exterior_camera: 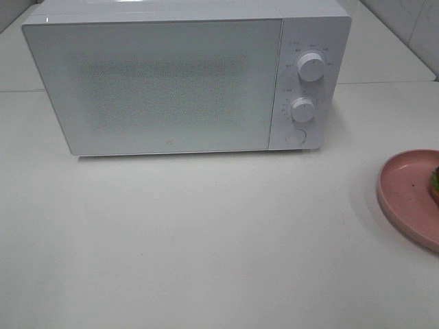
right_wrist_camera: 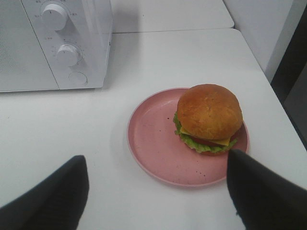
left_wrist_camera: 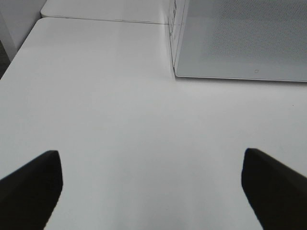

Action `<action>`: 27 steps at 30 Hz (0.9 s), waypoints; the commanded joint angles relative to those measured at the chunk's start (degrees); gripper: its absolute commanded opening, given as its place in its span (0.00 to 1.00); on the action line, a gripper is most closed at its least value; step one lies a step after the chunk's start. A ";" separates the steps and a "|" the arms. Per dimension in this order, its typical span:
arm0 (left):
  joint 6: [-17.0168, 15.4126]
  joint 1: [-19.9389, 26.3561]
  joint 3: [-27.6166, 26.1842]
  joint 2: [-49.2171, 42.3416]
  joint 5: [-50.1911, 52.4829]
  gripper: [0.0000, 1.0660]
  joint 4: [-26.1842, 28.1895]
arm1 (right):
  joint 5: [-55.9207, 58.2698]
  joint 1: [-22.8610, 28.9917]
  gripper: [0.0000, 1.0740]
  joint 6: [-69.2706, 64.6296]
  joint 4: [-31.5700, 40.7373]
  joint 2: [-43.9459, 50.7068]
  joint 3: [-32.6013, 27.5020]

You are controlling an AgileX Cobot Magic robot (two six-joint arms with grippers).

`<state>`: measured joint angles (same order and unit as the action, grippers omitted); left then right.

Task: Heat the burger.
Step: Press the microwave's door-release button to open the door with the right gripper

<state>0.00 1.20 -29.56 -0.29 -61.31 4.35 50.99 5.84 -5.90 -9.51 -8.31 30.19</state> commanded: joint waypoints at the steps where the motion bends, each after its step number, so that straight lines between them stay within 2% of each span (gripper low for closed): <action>1: 0.00 0.11 0.00 -0.40 0.06 0.87 0.17 | -5.67 -0.52 0.71 0.92 -0.29 -5.39 0.63; 13: 0.00 0.11 0.00 -0.40 0.06 0.87 0.17 | -23.49 -0.52 0.71 0.92 -0.34 -18.96 0.11; 27: 0.00 0.11 0.00 -0.40 0.06 0.87 0.17 | -37.76 -0.52 0.71 0.92 -0.34 -32.66 0.11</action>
<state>0.00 1.20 -29.56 -0.29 -61.31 4.35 17.02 5.84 -5.90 -9.51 -38.73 30.19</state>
